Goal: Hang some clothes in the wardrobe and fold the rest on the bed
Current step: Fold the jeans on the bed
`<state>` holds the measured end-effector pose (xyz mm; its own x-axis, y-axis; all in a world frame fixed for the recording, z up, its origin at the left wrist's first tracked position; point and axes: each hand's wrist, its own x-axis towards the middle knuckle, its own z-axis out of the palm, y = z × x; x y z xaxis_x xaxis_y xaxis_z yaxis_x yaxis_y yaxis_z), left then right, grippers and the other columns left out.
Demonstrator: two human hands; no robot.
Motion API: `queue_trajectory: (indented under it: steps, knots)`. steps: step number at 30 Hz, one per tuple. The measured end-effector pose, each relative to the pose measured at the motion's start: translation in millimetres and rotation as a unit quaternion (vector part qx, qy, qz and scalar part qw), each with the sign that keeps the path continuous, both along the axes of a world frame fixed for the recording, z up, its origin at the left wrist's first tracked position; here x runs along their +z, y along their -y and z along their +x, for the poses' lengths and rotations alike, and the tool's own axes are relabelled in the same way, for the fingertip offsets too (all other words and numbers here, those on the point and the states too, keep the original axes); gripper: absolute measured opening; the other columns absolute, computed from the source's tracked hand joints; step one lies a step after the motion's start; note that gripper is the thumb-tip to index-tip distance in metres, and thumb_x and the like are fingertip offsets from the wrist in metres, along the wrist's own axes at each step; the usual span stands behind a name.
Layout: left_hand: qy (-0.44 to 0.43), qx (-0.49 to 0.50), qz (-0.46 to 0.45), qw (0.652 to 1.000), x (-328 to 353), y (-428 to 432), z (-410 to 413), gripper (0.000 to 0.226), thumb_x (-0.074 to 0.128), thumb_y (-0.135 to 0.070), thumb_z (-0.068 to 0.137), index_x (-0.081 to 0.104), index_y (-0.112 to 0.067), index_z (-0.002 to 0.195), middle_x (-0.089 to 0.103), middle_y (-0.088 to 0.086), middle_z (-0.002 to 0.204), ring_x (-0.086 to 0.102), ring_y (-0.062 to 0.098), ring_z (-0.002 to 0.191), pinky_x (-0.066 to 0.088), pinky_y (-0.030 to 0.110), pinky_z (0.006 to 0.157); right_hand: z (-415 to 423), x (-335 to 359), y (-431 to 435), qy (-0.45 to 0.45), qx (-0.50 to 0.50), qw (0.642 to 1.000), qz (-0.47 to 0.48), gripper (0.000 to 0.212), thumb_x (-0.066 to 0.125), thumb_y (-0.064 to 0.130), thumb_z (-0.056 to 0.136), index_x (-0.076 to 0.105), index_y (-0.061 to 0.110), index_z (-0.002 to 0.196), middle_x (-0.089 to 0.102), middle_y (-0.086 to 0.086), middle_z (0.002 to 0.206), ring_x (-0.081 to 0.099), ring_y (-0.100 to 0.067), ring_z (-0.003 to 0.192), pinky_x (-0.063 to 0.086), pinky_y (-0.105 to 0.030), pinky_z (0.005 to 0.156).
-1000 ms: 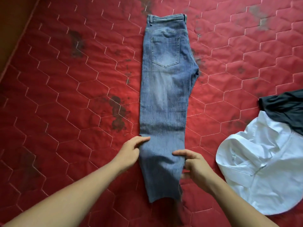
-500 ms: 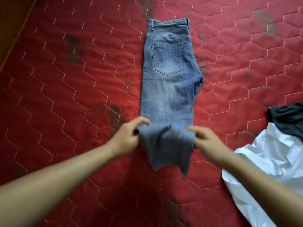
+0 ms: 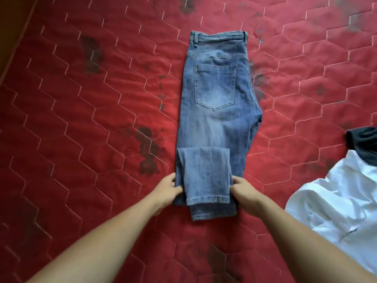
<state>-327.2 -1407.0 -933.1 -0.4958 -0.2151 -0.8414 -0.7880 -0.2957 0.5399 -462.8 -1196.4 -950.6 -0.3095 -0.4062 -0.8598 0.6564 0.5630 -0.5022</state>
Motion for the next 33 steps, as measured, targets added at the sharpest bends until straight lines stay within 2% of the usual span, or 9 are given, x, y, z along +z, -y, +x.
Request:
queue_trajectory:
  steps: [3, 6, 9, 13, 14, 17, 20, 24, 33]
  knots:
    - [0.002, -0.065, -0.031, 0.997, 6.9, -16.0, 36.4, 0.042, 0.067, 0.004, 0.09, 0.055, -0.007, 0.128, 0.074, 0.007, 0.112, 0.072, 0.02, 0.102, 0.059, 0.044, 0.09, 38.6, 4.4, -17.2, 0.008, 0.024, 0.999, 0.025, 0.027, 0.068, -0.007, 0.086, 0.07, 0.005, 0.109, 0.077, -0.015, 0.105, 0.074, -0.031, 0.098, 0.06, -0.048, 0.088]
    - [-0.021, -0.154, -0.213, 0.965, 11.0, -26.2, 50.6, 0.072, 0.075, -0.011, 0.083, 0.038, -0.029, 0.142, 0.065, -0.006, 0.117, 0.069, 0.016, 0.097, 0.057, 0.045, 0.088, 61.3, 15.4, -20.3, -0.19, 0.16, 0.966, 0.069, 0.043, 0.072, 0.015, 0.086, 0.049, 0.021, 0.122, 0.072, -0.006, 0.109, 0.07, -0.03, 0.101, 0.057, -0.042, 0.08]
    - [-0.061, -0.297, -0.445, 0.843, 14.6, -20.5, 39.5, 0.099, 0.083, -0.019, 0.075, 0.027, -0.045, 0.152, 0.037, 0.005, 0.14, 0.055, 0.029, 0.119, 0.055, 0.047, 0.093, 56.9, 29.0, -13.4, -0.446, 0.241, 0.859, 0.072, 0.082, 0.071, 0.012, 0.08, 0.032, 0.032, 0.15, 0.045, -0.007, 0.142, 0.056, -0.028, 0.119, 0.055, -0.048, 0.086]
    - [-0.326, -0.381, -0.561, 0.658, 19.6, 8.9, 8.2, 0.028, 0.069, -0.012, 0.076, 0.077, -0.019, 0.102, 0.066, 0.016, 0.122, 0.063, 0.037, 0.118, 0.049, 0.05, 0.095, 20.3, 43.0, -8.5, -0.635, 0.423, 0.644, -0.061, 0.042, 0.068, 0.006, 0.074, 0.074, 0.019, 0.113, 0.052, -0.022, 0.146, 0.047, -0.041, 0.137, 0.041, -0.056, 0.11]
    - [-0.339, -0.383, -0.538, 0.671, 21.8, 18.1, -1.0, 0.021, 0.068, -0.008, 0.076, 0.077, -0.014, 0.095, 0.071, 0.012, 0.113, 0.066, 0.033, 0.113, 0.048, 0.048, 0.095, 11.7, 48.3, -4.6, -0.594, 0.421, 0.68, -0.084, 0.029, 0.066, 0.005, 0.076, 0.075, 0.016, 0.102, 0.063, -0.016, 0.135, 0.055, -0.036, 0.131, 0.044, -0.054, 0.107]
    - [-0.25, -0.202, -0.37, 0.871, 27.7, 40.1, -45.0, 0.011, 0.058, 0.003, 0.092, 0.068, -0.001, 0.093, 0.071, 0.014, 0.092, 0.063, 0.017, 0.087, 0.044, 0.033, 0.079, -21.7, 55.9, 23.5, -0.401, 0.163, 0.899, -0.064, 0.012, 0.059, 0.013, 0.091, 0.068, 0.01, 0.082, 0.073, -0.004, 0.088, 0.064, -0.018, 0.086, 0.052, -0.04, 0.078]
    - [-0.129, 0.047, -0.13, 0.982, 34.4, 53.9, -86.4, 0.012, 0.056, -0.023, 0.103, 0.062, -0.014, 0.098, 0.068, 0.001, 0.09, 0.062, 0.011, 0.076, 0.05, 0.03, 0.072, -59.9, 53.6, 45.9, -0.199, -0.04, 0.978, -0.04, 0.04, 0.061, 0.045, 0.097, 0.069, 0.007, 0.105, 0.075, -0.013, 0.108, 0.07, -0.021, 0.097, 0.057, -0.05, 0.09]
    - [0.016, 0.023, -0.019, 0.999, 20.2, 40.3, -72.8, 0.03, 0.057, -0.047, 0.099, 0.063, -0.021, 0.112, 0.067, -0.002, 0.114, 0.065, 0.017, 0.102, 0.056, 0.036, 0.084, -45.0, 32.7, 33.3, -0.046, -0.073, 0.996, -0.021, 0.032, 0.067, 0.032, 0.097, 0.07, 0.009, 0.118, 0.075, -0.01, 0.114, 0.072, -0.029, 0.106, 0.054, -0.052, 0.099]
    - [-0.016, -0.002, 0.004, 1.0, -4.8, 4.6, 5.9, 0.032, 0.071, -0.002, 0.089, 0.061, -0.013, 0.117, 0.076, 0.008, 0.107, 0.073, 0.017, 0.095, 0.056, 0.028, 0.074, 29.2, 26.9, 8.1, -0.281, 0.021, 0.959, 0.02, 0.028, 0.073, 0.012, 0.083, 0.059, 0.027, 0.101, 0.074, 0.008, 0.098, 0.069, -0.015, 0.094, 0.053, -0.035, 0.083]
